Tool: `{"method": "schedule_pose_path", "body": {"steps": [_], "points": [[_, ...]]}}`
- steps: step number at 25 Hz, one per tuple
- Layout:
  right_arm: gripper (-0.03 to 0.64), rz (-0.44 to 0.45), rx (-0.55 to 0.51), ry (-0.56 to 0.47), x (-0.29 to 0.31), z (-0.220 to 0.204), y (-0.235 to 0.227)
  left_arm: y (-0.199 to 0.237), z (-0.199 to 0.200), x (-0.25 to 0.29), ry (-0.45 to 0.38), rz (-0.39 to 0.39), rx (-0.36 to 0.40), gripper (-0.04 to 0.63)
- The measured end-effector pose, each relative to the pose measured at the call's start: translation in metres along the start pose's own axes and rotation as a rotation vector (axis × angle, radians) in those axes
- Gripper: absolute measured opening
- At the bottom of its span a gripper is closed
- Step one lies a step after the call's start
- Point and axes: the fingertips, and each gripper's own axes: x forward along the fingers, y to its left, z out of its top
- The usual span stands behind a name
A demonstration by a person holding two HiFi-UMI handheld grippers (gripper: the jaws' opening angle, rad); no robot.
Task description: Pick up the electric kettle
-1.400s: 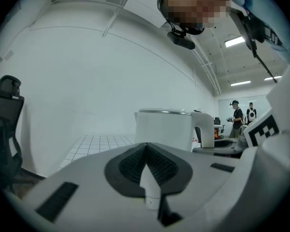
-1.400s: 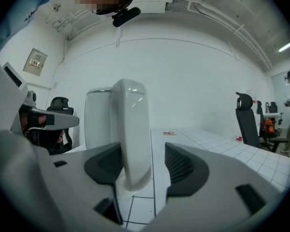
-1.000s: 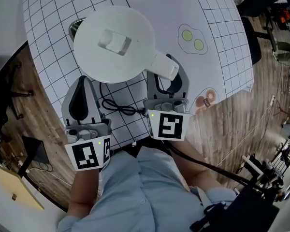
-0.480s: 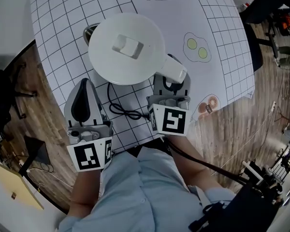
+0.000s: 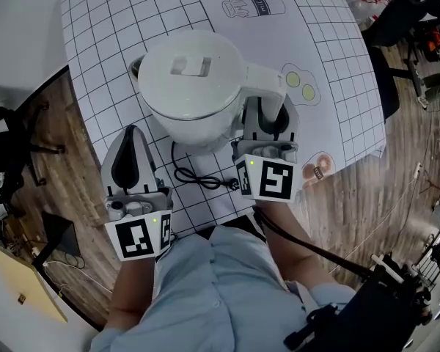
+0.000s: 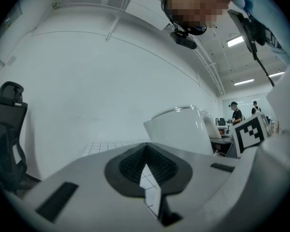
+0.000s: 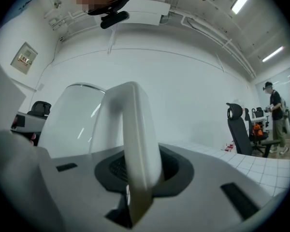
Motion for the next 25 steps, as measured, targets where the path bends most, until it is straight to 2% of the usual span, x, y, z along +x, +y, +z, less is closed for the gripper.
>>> {"method": "schedule_pose_path", "body": {"steps": [9, 15, 19, 25], "points": [[0.071, 0.017, 0.001, -0.057, 0.001, 0.048, 0.003, 0.0, 0.029, -0.005, -0.059, -0.012, 0.007, 0.0], [0.072, -0.021, -0.007, -0.127, -0.027, 0.08, -0.019, -0.019, 0.037, -0.028, -0.099, -0.035, 0.026, 0.0], [0.074, -0.053, -0.02, -0.194, -0.049, 0.097, -0.041, -0.04, 0.045, -0.034, -0.16, -0.075, 0.049, 0.0], [0.074, -0.102, -0.051, -0.182, -0.054, 0.126, -0.072, -0.059, 0.08, -0.012, -0.171, -0.127, 0.024, 0.0]]}}
